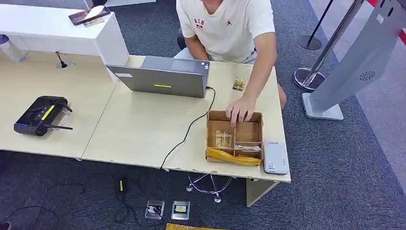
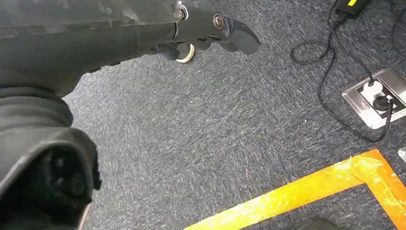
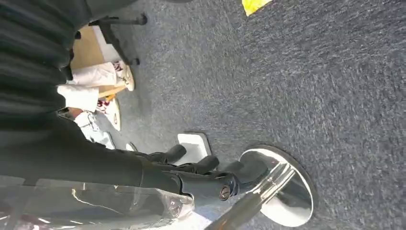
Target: Pass the card to the sensor for recognition and then transmit it.
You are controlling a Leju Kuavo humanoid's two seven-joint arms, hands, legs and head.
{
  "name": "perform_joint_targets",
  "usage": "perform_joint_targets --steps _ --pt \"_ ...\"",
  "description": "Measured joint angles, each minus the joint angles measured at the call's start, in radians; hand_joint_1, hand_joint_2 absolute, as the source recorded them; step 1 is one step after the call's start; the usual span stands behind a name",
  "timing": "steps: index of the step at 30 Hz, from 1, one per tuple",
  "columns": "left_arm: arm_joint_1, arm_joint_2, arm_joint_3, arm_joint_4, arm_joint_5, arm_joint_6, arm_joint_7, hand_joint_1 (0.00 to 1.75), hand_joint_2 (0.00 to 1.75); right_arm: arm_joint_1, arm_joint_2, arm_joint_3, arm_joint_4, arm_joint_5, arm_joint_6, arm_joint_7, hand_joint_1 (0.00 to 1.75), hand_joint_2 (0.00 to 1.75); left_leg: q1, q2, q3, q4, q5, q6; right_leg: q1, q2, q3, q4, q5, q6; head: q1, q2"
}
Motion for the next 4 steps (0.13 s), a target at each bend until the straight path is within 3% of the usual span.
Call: perform_joint_targets --steps 4 --pt "0.0 0.0 0.0 0.0 0.0 -0.003 0.0 0.0 0.0 0.0 0.0 0.0 0.002 0.003 -0.002 -0.006 0.0 1.75 0.0 0.0 0.0 0.0 0.0 0.0 0.0 0.0 0.0 0.0 0.0 0.0 0.0 0.0"
